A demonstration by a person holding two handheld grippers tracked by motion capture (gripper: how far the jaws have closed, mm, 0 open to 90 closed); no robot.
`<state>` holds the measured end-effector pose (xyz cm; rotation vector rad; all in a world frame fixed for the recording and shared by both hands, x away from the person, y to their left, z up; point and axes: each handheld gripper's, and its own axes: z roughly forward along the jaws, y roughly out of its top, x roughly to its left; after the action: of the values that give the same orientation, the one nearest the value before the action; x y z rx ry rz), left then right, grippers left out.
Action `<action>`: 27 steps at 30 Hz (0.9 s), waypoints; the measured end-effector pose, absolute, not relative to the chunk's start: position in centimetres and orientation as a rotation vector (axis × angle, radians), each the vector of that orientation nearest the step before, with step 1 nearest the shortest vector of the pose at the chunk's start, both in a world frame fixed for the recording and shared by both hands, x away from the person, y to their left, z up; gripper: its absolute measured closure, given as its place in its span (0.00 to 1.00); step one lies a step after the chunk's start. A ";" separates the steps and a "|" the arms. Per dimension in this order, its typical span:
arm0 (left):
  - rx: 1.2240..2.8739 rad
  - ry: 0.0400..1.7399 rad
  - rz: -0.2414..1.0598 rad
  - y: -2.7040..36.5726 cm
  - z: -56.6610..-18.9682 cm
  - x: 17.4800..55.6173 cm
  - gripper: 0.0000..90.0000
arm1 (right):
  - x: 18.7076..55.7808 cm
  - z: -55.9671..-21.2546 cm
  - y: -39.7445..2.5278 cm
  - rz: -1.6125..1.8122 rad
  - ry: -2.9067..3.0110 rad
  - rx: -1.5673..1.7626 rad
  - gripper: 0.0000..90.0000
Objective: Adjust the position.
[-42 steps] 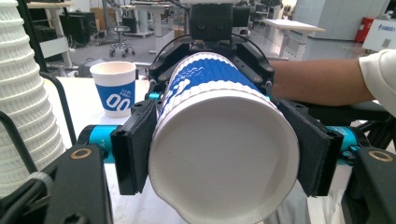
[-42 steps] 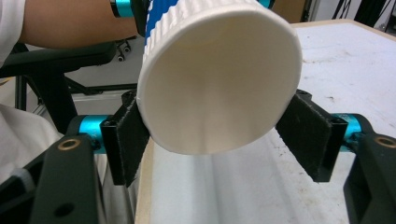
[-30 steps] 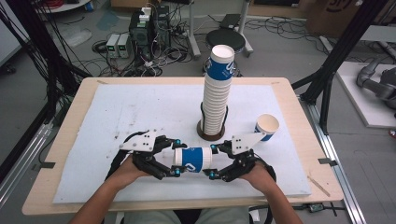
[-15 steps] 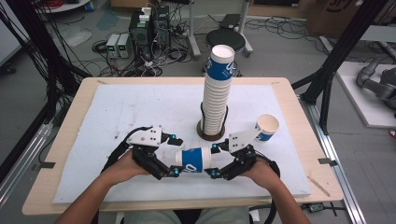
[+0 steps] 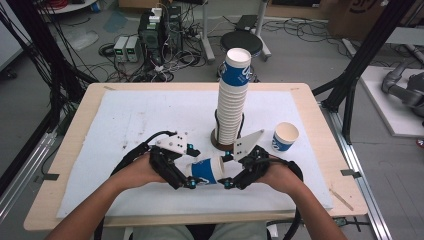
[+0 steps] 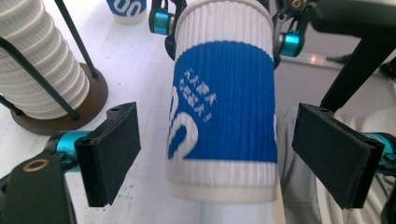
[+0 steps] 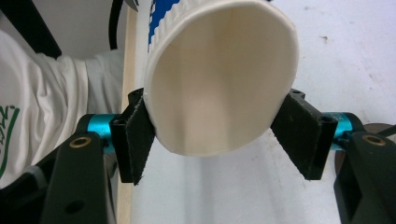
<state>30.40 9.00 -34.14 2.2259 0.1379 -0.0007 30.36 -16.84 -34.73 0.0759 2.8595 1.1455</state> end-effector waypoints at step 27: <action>2.429 0.110 -0.063 6.3 -35.4 30.8 0.34 | 29.9 -33.2 -12.4 0.671 2.940 -0.092 0.36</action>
<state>30.75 6.30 -35.43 2.4293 0.1103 -0.0635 29.93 -12.40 -33.18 -0.0919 2.9398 0.6707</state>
